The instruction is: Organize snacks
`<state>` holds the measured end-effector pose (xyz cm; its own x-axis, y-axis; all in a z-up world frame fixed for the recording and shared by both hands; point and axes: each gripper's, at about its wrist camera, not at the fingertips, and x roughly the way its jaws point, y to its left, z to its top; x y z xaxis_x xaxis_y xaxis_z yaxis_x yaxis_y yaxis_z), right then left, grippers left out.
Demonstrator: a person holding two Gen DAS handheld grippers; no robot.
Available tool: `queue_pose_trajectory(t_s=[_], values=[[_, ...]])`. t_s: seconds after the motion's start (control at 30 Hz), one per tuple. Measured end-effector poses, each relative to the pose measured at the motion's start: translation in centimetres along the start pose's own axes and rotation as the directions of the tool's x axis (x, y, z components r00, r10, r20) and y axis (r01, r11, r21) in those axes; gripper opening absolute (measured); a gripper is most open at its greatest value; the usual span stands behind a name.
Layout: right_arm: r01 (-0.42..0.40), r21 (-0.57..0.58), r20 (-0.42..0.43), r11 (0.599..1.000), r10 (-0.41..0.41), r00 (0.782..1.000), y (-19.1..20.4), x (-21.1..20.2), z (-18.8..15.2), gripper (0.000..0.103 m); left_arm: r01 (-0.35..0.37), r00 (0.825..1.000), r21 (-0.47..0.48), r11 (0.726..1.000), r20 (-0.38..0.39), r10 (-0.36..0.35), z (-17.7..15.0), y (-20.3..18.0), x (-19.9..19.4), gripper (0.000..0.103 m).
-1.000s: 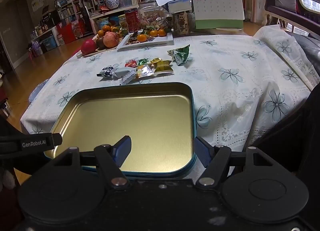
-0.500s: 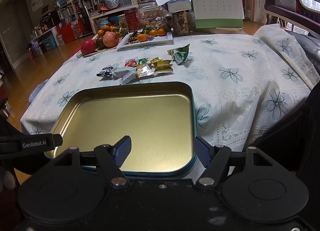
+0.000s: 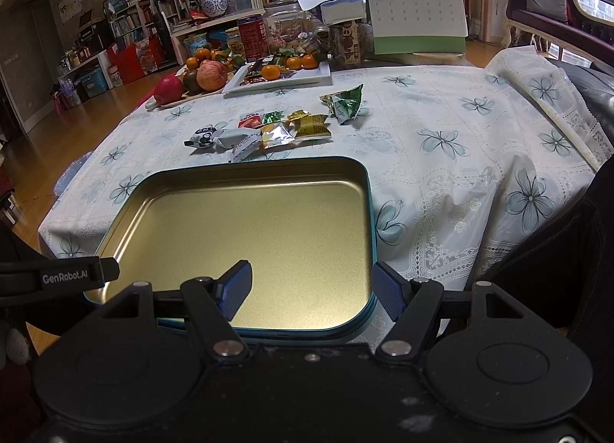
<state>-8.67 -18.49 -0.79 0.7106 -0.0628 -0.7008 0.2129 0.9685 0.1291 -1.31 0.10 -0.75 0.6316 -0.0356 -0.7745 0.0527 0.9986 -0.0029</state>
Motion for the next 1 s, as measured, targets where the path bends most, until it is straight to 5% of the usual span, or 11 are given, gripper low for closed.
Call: queue_pose_trajectory(t_s=[0.6, 1.0], values=[[0.022, 0.011, -0.027, 1.000, -0.022, 0.999, -0.3, -0.1, 0.0, 0.072, -0.047, 0.998, -0.013, 0.999, -0.037, 0.046, 0.0, 0.1, 0.2, 0.057], [-0.006, 0.083, -0.007, 0.996, 0.007, 1.000, -1.1, 0.2, 1.6, 0.072, -0.045, 0.998, -0.006, 0.999, -0.041, 0.045, 4.7, 0.9, 0.9, 0.057]])
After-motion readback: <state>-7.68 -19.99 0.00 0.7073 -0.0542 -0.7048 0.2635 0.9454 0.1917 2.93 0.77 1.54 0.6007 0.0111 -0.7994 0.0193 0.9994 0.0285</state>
